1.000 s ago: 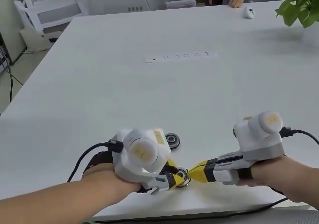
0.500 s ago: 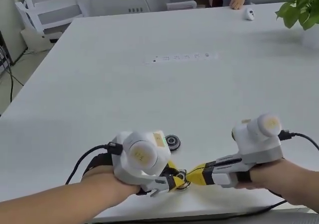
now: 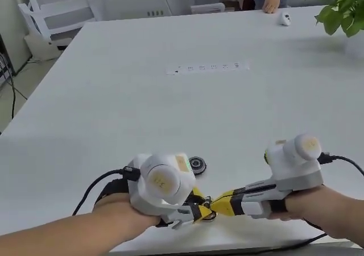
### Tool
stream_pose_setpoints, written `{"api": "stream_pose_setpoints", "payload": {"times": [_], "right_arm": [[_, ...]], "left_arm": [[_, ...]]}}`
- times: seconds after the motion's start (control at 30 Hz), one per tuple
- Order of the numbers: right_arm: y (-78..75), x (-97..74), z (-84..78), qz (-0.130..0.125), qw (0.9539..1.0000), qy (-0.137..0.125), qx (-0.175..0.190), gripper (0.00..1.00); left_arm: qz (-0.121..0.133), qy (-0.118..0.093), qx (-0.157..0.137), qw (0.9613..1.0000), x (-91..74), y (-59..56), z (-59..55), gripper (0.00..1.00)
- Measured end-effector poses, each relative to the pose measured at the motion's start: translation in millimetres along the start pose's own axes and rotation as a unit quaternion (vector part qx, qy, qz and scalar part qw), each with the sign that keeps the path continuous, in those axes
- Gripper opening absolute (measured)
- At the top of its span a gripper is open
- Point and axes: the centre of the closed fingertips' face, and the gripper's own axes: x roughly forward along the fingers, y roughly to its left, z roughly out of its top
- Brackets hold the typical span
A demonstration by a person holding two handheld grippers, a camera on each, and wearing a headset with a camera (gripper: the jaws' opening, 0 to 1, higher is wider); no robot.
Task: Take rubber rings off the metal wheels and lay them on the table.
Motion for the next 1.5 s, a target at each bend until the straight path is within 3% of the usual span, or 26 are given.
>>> {"api": "stream_pose_setpoints", "payload": {"times": [0.9, 1.1, 1.5], "right_arm": [[10.8, -3.4, 6.9, 0.024, 0.9995, -0.017, 0.014, 0.0], [1.5, -5.0, 5.2, 0.001, 0.9999, -0.012, 0.011, 0.0], [-0.3, -5.7, 3.2, -0.006, 1.0, -0.005, -0.002, 0.0]], "left_arm": [[0.003, 0.0, -0.001, 1.0, 0.0, 0.5, -0.2, 0.12], [0.001, 0.001, -0.001, 1.0, 0.1, 0.5, 0.2, 0.13], [-0.003, 0.004, -0.007, 1.0, -0.3, -0.6, 0.5, 0.14]]}}
